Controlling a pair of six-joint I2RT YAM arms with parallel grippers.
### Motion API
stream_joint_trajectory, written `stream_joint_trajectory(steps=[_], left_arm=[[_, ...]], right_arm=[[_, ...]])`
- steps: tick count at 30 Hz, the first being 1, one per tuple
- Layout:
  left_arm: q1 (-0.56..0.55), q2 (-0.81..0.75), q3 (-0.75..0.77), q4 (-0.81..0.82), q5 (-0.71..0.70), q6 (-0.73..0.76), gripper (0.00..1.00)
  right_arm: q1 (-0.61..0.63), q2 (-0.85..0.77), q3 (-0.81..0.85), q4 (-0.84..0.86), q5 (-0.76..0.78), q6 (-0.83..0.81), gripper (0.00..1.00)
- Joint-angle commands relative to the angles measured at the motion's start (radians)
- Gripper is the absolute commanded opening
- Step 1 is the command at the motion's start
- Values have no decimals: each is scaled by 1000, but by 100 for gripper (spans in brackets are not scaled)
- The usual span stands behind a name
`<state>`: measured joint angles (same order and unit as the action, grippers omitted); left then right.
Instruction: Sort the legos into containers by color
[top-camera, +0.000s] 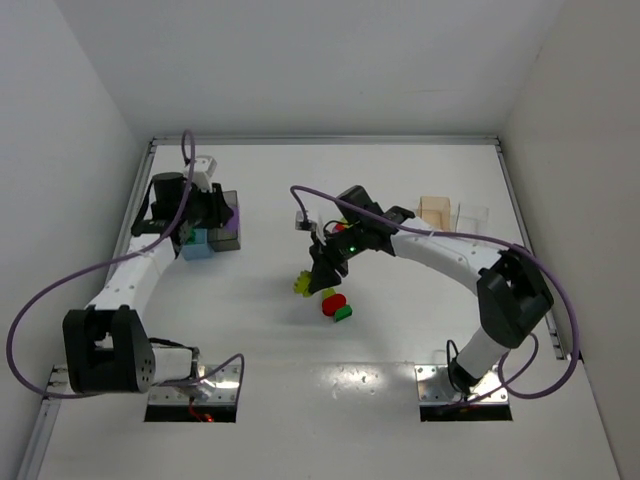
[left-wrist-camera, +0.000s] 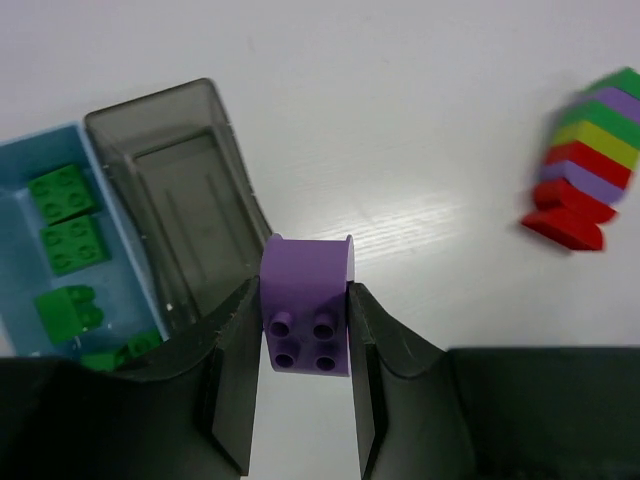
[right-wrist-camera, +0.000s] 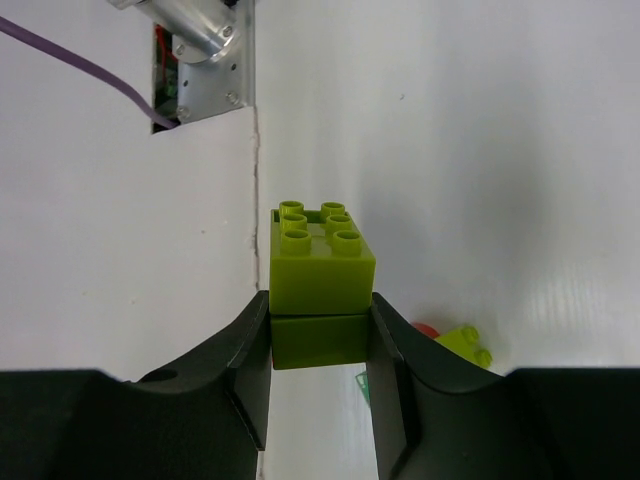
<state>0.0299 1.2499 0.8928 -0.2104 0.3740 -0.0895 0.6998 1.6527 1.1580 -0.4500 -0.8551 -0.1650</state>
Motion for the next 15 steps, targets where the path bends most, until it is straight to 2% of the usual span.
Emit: stream_joint_trajectory(steps=[1,6,11,15], left_arm=[[-24,58,46,75,-208,-72,0],[-24,152,69,86,-305,-92,0],[-24,223,89,86,-316,-101,0],[-33,262,113,86,-316,-101,11]], right_arm=[[-11,-45,-6,77,42,16,5],[-20,-56,-6,88,86,35,5],[-39,-56,-6,88,87,35,5],[-39,-56,-6,88,87,35,5]])
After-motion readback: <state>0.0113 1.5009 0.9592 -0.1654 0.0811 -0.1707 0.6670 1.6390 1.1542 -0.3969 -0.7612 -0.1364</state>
